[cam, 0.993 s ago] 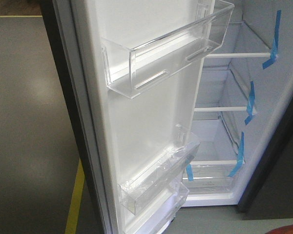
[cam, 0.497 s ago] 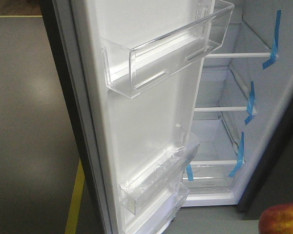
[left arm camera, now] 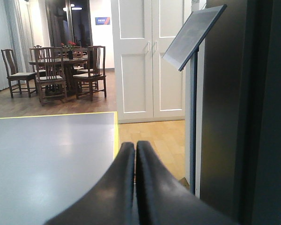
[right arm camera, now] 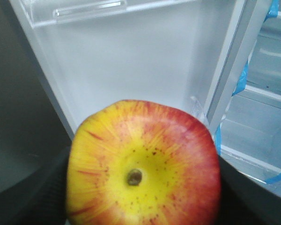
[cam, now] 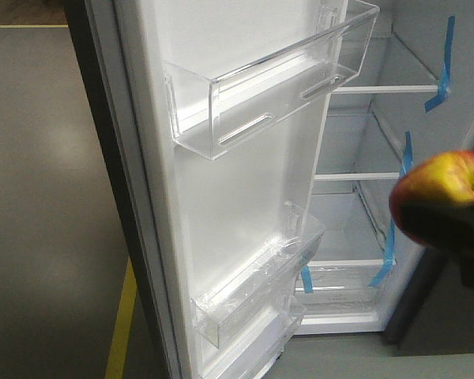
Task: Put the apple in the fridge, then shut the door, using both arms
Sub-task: 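Move the right gripper with the apple over the upper door bin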
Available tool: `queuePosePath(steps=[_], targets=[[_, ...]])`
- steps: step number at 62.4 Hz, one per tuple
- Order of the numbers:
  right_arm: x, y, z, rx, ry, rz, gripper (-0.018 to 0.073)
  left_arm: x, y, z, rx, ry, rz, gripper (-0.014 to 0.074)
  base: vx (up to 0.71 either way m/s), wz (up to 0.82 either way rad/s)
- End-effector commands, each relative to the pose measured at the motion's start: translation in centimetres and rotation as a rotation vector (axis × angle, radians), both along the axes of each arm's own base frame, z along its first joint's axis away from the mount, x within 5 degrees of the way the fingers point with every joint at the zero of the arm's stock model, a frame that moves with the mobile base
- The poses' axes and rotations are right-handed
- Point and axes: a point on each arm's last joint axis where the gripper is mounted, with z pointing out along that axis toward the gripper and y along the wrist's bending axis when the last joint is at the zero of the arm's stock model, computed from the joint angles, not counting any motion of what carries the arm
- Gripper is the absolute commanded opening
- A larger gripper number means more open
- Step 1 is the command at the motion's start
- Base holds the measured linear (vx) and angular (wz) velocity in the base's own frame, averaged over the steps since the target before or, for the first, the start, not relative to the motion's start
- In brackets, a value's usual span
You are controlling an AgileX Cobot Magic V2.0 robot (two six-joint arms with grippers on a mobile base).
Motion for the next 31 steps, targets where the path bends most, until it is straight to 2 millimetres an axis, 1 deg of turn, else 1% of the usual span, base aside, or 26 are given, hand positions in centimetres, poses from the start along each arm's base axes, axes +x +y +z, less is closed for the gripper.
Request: queuePosePath(steps=[1,4,8,18,31], targets=[[2.1,0.8,3.4,0.026,-0.13,-0.01,0.0395,-0.1,0.1,0.0,-0.007,-0.067,0.005,-0.0006,0.0,0.0],[3.1,1.2,4.4,0.016,-0.15,-0.016,0.0395,-0.1,0.1,0.0,-0.007,-0.067,0.005,-0.0006,0.0,0.0],[4.4,1.8,5.2,0.0,-0.161,-0.022,0.0395,-0.1,0.1,0.0,-0.007,-0.067,0.005,-0.0006,0.0,0.0],[7.5,3.3,8.2,-0.003,-0.217,-0.034,0.0395,-0.1,0.1,0.0,-0.007,-0.067,0.005,-0.0006,0.0,0.0],[10.8,5.1,10.9,0.012,-0.277,-0.033,0.0395,-0.1,0.1,0.0,-0.007,-0.067,0.005,-0.0006,0.0,0.0]])
